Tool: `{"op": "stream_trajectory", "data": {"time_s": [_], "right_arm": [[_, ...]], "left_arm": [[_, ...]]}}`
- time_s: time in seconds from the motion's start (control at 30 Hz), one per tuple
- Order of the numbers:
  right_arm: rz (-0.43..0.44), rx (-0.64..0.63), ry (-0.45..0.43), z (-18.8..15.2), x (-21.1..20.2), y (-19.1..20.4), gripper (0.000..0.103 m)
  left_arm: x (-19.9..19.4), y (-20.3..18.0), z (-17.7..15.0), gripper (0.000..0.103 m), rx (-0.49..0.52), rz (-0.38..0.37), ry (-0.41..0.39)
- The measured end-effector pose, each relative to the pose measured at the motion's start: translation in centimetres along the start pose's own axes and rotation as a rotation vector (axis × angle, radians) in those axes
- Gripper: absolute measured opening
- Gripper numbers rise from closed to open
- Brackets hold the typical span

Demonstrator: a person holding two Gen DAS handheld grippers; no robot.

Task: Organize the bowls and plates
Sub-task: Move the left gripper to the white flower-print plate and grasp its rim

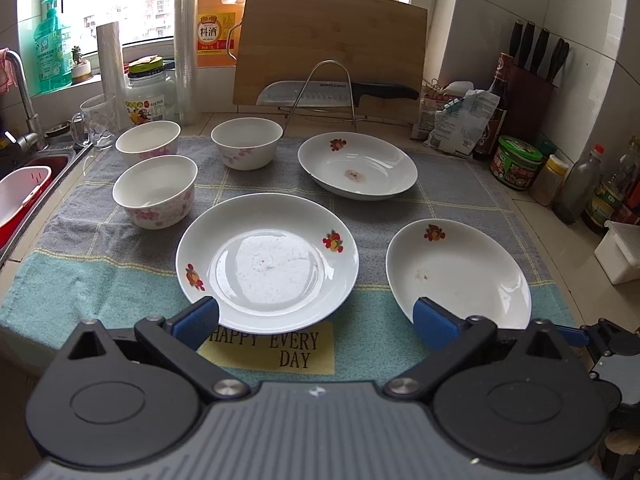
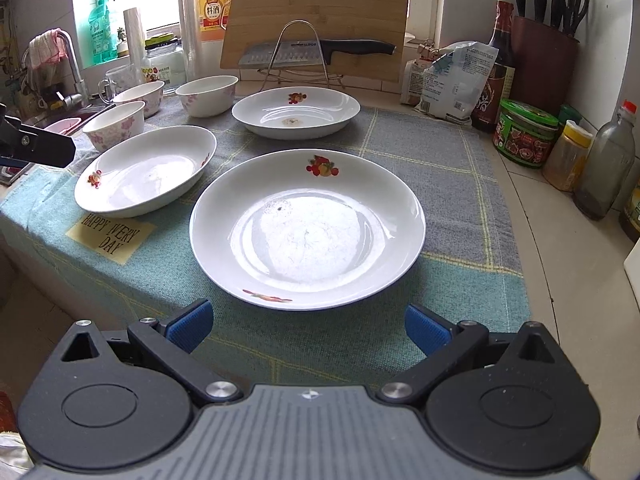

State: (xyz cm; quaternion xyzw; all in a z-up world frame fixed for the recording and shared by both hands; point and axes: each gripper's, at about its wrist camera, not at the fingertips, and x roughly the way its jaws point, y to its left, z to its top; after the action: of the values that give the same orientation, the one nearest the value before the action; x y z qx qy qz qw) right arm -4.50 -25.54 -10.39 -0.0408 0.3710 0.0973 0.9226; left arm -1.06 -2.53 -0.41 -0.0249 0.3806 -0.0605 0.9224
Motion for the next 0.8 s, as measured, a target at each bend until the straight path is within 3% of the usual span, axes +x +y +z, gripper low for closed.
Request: {"op": "stream_trajectory", "data": {"time_s": [0.3, 0.5, 0.7, 0.8], "right_arm": [[0.023, -0.019, 0.029, -0.3, 2.6, -0.7, 0.103], [0.049, -0.049, 0.022, -0.1, 3.7, -1.2, 0.103], [0.062, -0.084, 0.002, -0.3, 4.4, -1.4, 0.103], [0.065, -0.107, -0.006, -0.3, 4.5, -1.3, 0.103]], "left_arm": [[0.2, -0.5, 0.0, 0.102, -0.009, 0.045, 0.000], [0.5, -0.6, 0.3, 0.102, -0.020, 0.035, -0.002], [1.4, -1.5, 0.9, 0.102, 0.010, -0.017, 0.018], [2.2, -1.9, 1.4, 0.102, 0.016, -0.091, 0.049]]}}
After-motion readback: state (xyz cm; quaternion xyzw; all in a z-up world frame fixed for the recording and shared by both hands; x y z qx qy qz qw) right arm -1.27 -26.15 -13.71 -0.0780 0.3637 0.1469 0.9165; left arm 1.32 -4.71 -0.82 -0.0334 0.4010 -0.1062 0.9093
